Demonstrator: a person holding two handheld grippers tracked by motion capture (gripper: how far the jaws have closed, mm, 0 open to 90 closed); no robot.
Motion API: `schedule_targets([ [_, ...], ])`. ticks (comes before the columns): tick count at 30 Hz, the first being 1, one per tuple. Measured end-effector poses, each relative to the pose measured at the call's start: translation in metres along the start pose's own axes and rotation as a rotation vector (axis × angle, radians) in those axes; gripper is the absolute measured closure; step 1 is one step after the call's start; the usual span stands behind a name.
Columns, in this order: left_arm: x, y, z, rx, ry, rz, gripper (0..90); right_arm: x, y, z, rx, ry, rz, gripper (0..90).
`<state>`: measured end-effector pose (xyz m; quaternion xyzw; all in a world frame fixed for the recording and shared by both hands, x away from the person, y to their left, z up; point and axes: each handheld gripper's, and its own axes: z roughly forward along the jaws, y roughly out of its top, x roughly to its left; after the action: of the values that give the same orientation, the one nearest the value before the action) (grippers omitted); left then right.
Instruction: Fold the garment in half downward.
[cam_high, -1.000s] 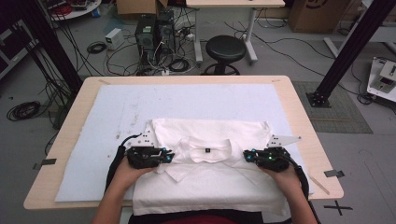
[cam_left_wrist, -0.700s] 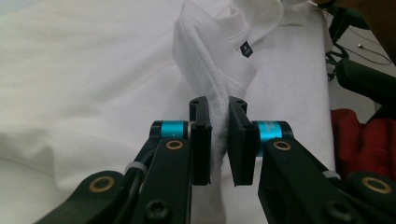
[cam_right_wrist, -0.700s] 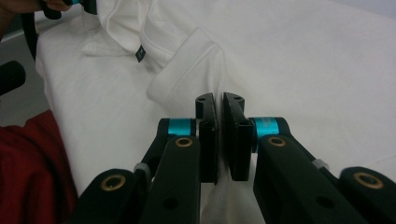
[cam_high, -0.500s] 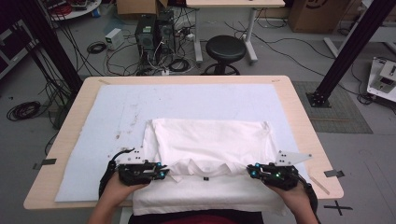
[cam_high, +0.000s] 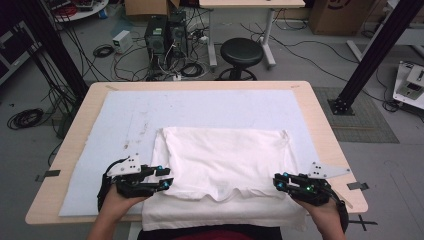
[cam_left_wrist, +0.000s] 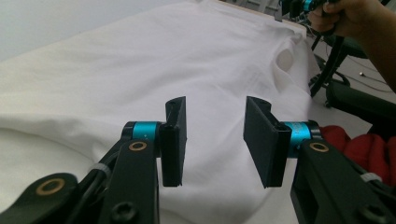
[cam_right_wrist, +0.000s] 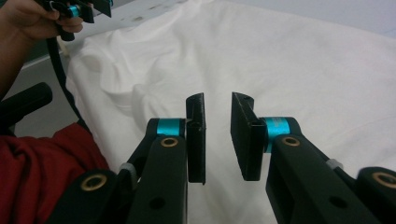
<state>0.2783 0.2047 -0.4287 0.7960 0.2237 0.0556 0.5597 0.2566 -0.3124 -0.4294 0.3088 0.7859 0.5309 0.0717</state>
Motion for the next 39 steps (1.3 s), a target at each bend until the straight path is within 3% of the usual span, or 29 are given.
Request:
schedule_targets([
  [3, 0.0, 0.001, 0.013, 0.023, -0.001, -0.001, 59.3, -0.003, 0.001, 0.005, 0.006, -0.007, -0.005, 76.1],
  [8, -0.005, -0.007, 0.027, 0.102, -0.012, 0.008, 59.0, -0.003, -0.004, 0.021, 0.087, -0.018, -0.022, 75.3],
  [9, -0.005, -0.007, 0.027, 0.102, -0.012, 0.008, 59.0, -0.003, -0.004, 0.021, 0.087, -0.018, -0.022, 75.3],
  [10, -0.01, -0.013, 0.027, 0.137, -0.019, 0.006, 59.0, 0.001, -0.008, 0.024, 0.121, -0.02, -0.047, 75.3],
  [13, -0.017, -0.016, 0.023, 0.143, -0.016, 0.029, 59.2, 0.008, -0.016, 0.023, 0.148, -0.019, -0.065, 75.3],
  [15, -0.021, -0.017, 0.019, 0.174, -0.036, 0.026, 59.3, 0.013, -0.022, 0.019, 0.167, -0.018, -0.083, 75.3],
  [18, -0.023, -0.02, 0.014, 0.206, -0.033, 0.038, 59.3, 0.017, -0.03, 0.011, 0.16, -0.019, -0.085, 75.0],
  [23, -0.02, -0.02, 0.002, 0.163, 0.002, 0.012, 56.1, 0.015, -0.029, -0.002, 0.125, -0.056, -0.068, 68.2],
  [24, -0.016, -0.021, -0.006, 0.12, 0.06, -0.035, 52.6, 0.011, -0.027, -0.012, 0.075, -0.107, -0.024, 66.0],
  [26, -0.012, -0.022, -0.009, 0.095, 0.095, -0.084, 50.9, 0.008, -0.029, -0.016, 0.065, -0.134, 0.009, 64.1],
  [27, -0.012, -0.022, -0.009, 0.095, 0.095, -0.084, 49.7, 0.008, -0.029, -0.016, 0.065, -0.134, 0.009, 64.1],
  [28, -0.008, -0.024, -0.01, 0.088, 0.115, -0.147, 49.5, 0.005, -0.031, -0.018, 0.059, -0.15, 0.036, 63.4],
  [30, -0.007, -0.024, -0.008, 0.086, 0.124, -0.167, 48.1, 0.005, -0.033, -0.016, 0.075, -0.147, 0.05, 59.8],
  [31, -0.007, -0.024, -0.008, 0.086, 0.124, -0.167, 48.1, 0.005, -0.033, -0.016, 0.075, -0.147, 0.05, 59.8],
  [34, -0.01, -0.024, 0.002, 0.139, 0.138, -0.148, 48.1, 0.007, -0.035, -0.005, 0.143, -0.134, 0.063, 55.5],
  [37, -0.013, -0.024, 0.008, 0.177, 0.144, -0.131, 52.0, 0.008, -0.036, -0.003, 0.149, -0.143, 0.057, 56.9],
  [38, -0.017, -0.026, 0.013, 0.2, 0.157, -0.099, 53.7, 0.009, -0.036, -0.004, 0.156, -0.146, 0.047, 63.1],
  [39, -0.017, -0.026, 0.013, 0.2, 0.157, -0.099, 56.5, 0.009, -0.036, -0.004, 0.158, -0.144, 0.041, 68.2],
])
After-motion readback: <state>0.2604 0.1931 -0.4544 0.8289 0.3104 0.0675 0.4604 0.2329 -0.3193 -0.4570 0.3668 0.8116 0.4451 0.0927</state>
